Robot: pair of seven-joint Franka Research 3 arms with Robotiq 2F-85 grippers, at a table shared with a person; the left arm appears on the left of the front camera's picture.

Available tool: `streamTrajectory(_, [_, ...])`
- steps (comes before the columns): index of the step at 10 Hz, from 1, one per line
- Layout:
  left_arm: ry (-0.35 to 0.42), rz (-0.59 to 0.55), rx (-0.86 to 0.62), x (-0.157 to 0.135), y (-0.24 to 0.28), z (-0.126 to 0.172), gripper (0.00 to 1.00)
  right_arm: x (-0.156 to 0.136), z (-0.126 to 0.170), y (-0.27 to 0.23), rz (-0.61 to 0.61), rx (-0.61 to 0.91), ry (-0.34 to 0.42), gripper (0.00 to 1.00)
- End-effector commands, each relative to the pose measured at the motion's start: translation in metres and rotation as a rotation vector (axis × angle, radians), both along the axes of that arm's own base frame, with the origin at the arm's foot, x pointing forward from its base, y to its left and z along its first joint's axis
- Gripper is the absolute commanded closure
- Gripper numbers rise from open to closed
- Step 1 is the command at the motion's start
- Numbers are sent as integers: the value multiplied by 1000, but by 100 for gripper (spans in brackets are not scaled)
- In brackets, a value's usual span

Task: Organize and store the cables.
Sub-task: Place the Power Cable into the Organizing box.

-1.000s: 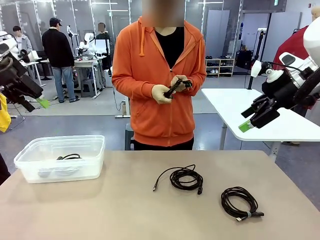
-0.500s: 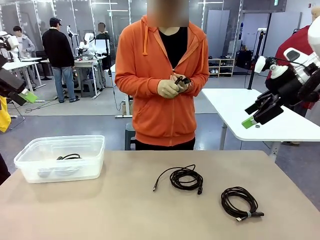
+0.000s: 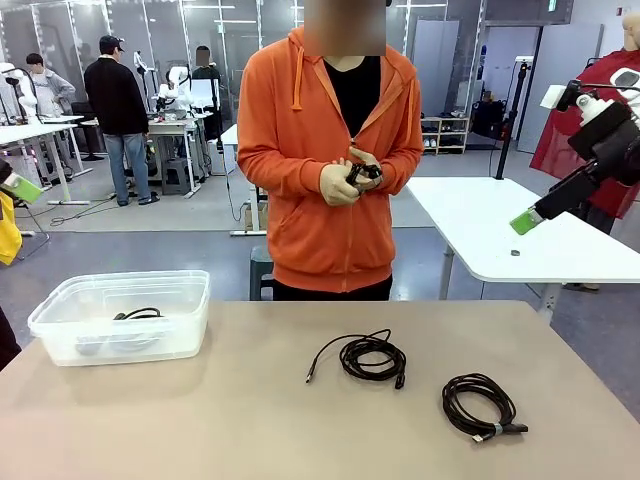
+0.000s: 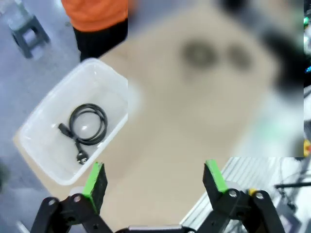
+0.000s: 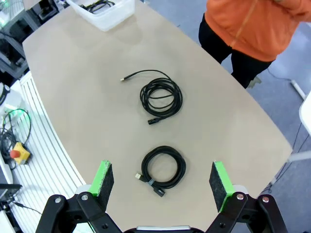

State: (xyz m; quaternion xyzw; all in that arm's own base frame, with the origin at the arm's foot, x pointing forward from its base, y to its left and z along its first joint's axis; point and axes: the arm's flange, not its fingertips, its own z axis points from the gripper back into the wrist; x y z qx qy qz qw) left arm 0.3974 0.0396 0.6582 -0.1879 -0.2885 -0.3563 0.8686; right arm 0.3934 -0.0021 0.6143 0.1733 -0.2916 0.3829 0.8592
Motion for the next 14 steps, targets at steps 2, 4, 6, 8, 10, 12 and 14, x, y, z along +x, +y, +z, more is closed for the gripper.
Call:
streamTrajectory(2, [-93,-128,104,-7,-5,7,0,-16,-1,-4,-56,27,50,0])
streamTrajectory(4, [-102,-149,129,-15,-5,7,0,-22,2,-9,-80,41,26,0])
streamTrajectory(6, [-68,-177,183,-20,-9,3,0,-24,8,-10,-97,32,5,0])
streamTrajectory(8, [-56,-165,156,-21,-13,1,0,-21,9,-9,-116,-5,0,0])
streamTrajectory(10, [-36,-178,153,-20,-18,-1,0,-19,10,-13,-133,0,-17,0])
streamTrajectory(12, [-14,-159,144,-19,-20,-3,0,-19,10,-14,-133,4,-17,0])
streamTrajectory(14, [-50,-177,148,-15,-15,1,0,-18,13,-16,-94,7,-28,0])
